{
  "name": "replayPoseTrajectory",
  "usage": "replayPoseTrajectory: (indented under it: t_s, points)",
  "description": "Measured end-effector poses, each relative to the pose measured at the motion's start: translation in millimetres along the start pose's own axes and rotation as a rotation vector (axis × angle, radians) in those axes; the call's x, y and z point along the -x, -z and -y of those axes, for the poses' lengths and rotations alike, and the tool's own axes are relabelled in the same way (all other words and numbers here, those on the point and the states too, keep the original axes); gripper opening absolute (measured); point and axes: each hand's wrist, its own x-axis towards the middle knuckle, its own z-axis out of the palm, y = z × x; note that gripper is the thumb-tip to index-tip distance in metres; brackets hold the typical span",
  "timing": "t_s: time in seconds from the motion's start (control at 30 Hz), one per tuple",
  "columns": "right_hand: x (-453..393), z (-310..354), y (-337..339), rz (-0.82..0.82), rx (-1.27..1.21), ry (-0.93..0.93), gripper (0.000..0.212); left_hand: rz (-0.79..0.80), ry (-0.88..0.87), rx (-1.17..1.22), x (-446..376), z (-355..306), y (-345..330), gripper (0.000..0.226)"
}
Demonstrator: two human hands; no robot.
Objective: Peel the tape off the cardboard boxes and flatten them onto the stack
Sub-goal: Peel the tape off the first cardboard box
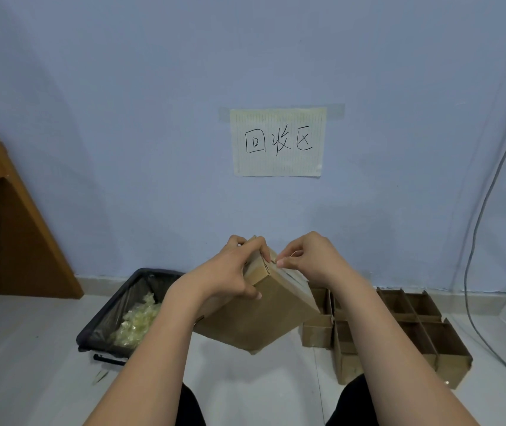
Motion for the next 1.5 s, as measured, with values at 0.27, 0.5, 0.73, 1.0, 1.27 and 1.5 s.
replayPoseTrajectory:
  t_s: [0.27,0.5,0.73,1.0,1.27,1.5]
  points:
    - [2,-4,-1,-0.021,-0.160,0.115,0.008,-0.046,0.019,0.056,0,0,4,0.059]
    - [-2,-4,-2,-0.116,-0.365,0.154,0.009,-0.080,0.056,0.036,3,0,4,0.059]
    - [-8,-4,-8,-0.203,-0.363,0.142,0.008,-0.055,0.068,0.025,0,-3,1,0.089]
    - [-7,0,-9,-0.170,-0.118,0.111,0.009,-0.007,0.055,0.016,-1,1,-2,0.088]
    - [1,-6,5,0.038,-0.280,0.113,0.010,-0.003,0.092,-0.005,0,12,2,0.087]
    - [2,-9,7,0.228,-0.421,0.054,0.029,0.010,0.103,0.000,-1,13,4,0.088]
